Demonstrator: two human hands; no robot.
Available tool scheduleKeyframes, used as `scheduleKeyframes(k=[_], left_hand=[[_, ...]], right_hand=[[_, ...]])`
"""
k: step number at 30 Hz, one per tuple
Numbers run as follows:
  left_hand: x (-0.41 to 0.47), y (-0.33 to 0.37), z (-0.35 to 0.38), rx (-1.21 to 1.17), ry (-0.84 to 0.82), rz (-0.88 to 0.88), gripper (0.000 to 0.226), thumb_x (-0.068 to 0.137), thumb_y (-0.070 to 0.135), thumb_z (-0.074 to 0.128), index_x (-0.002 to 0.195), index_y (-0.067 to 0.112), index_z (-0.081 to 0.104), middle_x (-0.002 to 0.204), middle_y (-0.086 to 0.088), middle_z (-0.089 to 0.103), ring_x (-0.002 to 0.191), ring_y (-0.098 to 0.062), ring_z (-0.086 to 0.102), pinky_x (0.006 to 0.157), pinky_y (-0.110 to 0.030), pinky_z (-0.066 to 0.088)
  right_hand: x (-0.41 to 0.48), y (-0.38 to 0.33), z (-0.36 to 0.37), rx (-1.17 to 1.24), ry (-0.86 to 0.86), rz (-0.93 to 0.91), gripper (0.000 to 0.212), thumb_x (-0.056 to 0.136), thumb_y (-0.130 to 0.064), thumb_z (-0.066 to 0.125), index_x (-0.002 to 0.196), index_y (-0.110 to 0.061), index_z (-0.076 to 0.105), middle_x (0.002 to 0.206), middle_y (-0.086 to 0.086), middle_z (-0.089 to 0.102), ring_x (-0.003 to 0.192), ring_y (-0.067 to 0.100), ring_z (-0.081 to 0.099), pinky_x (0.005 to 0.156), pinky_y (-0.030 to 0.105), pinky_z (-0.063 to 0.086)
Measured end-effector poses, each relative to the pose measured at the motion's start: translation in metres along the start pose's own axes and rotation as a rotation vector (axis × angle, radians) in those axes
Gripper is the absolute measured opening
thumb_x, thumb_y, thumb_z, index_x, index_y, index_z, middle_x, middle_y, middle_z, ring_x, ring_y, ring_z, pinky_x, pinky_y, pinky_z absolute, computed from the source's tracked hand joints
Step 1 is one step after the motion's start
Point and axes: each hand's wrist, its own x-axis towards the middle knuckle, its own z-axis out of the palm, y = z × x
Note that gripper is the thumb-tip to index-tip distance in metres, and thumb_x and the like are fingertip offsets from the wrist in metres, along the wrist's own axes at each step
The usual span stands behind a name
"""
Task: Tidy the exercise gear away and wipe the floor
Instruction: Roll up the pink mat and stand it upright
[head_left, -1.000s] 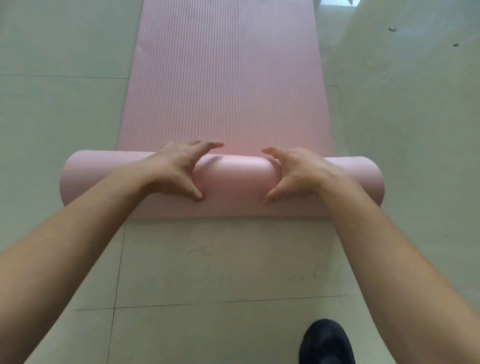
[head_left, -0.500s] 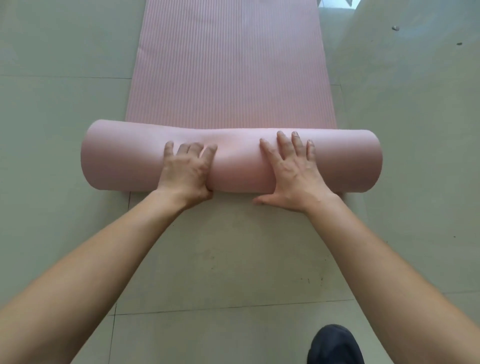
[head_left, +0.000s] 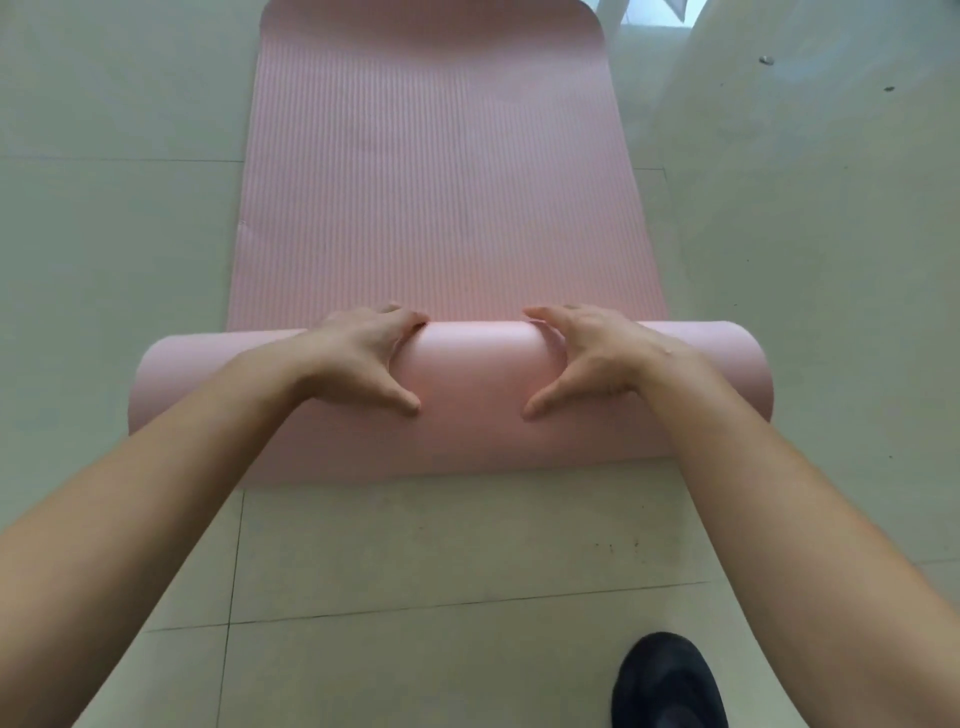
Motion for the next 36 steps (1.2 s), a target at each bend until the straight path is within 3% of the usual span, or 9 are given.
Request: scheduleKeyframes(k=[5,8,11,17,21,26,28,32,36], left_hand=[[0.002,0.014,0.016,0.130,0.613,0.139,0.067,0.079,0.060,0.039,0.131,0.021,0.057,0.135,-0.013,0.052,0.124,-0.035,0.049,0.101,-0.050,0.037],[0.014,0.020,0.024,0.407,0.392,-0.011,0.118,0.062,0.088,0.046,0.153,0.019,0.018,0.156,-0.017,0.021,0.146,-0.033,0.020,0.116,-0.057,0.016],[0.026,0.016,0.035,0.536,0.349,-0.079,0.130,0.064,0.072,0.068,0.153,0.018,-0.011,0.162,-0.015,0.001,0.150,-0.032,0.002,0.117,-0.060,0.006],[0.030,0.020,0.014,0.336,0.398,-0.029,0.094,0.057,0.047,0.076,0.140,0.028,0.035,0.127,-0.002,0.056,0.115,-0.026,0.055,0.098,-0.041,0.037],[0.016,0.012,-0.010,0.136,0.267,0.013,0.082,0.052,0.047,0.078,0.129,0.039,0.048,0.110,0.006,0.067,0.099,-0.021,0.062,0.077,-0.029,0.046],[0.001,-0.002,-0.013,0.012,0.078,0.058,0.103,0.054,0.050,0.085,0.144,0.035,0.036,0.143,0.005,0.048,0.130,-0.019,0.045,0.107,-0.036,0.038],[0.001,-0.009,-0.009,0.046,0.224,0.061,0.099,0.059,0.059,0.074,0.146,0.032,0.036,0.152,0.000,0.037,0.139,-0.021,0.034,0.113,-0.045,0.029],[0.012,-0.016,-0.001,0.121,0.701,0.113,0.057,0.084,0.054,0.044,0.129,0.021,0.058,0.130,-0.012,0.054,0.119,-0.036,0.052,0.098,-0.054,0.042],[0.029,-0.008,0.022,0.462,0.436,-0.068,0.125,0.064,0.088,0.048,0.153,0.011,0.005,0.159,-0.020,0.008,0.148,-0.037,0.004,0.117,-0.062,0.000]], right_hand=[[0.009,0.003,-0.004,0.050,0.481,0.049,0.068,0.087,-0.054,0.063,0.145,-0.023,0.045,0.145,0.009,0.048,0.130,0.032,0.047,0.107,0.043,0.038],[0.014,-0.009,0.006,0.066,0.672,0.038,0.043,0.097,-0.037,0.052,0.134,-0.017,0.056,0.133,0.011,0.057,0.123,0.033,0.052,0.103,0.042,0.037],[0.017,-0.012,0.016,0.028,0.584,0.001,0.046,0.097,-0.039,0.049,0.137,-0.017,0.052,0.144,0.014,0.047,0.136,0.032,0.039,0.117,0.047,0.022],[0.008,-0.011,0.011,-0.125,0.222,-0.042,0.126,0.061,-0.082,0.065,0.156,-0.026,0.006,0.164,0.010,0.003,0.151,0.028,-0.008,0.120,0.053,-0.008],[0.004,-0.015,-0.008,-0.165,0.073,-0.046,0.138,0.046,-0.063,0.087,0.156,-0.032,0.010,0.156,0.004,0.026,0.145,0.028,0.022,0.120,0.048,0.014],[0.006,-0.012,-0.015,-0.008,-0.062,-0.018,0.127,0.049,-0.060,0.089,0.153,-0.035,0.022,0.148,-0.004,0.039,0.137,0.022,0.039,0.114,0.041,0.035],[0.009,-0.007,-0.015,0.032,0.032,-0.003,0.114,0.060,-0.058,0.085,0.153,-0.033,0.025,0.154,0.000,0.034,0.140,0.026,0.035,0.116,0.042,0.031],[0.021,0.002,-0.017,0.087,0.440,0.018,0.069,0.086,-0.050,0.065,0.146,-0.026,0.042,0.149,0.009,0.042,0.135,0.029,0.043,0.111,0.045,0.037],[0.025,-0.013,0.006,0.077,0.721,0.016,0.036,0.097,-0.031,0.049,0.129,-0.018,0.061,0.130,0.010,0.059,0.119,0.033,0.054,0.101,0.042,0.040]])
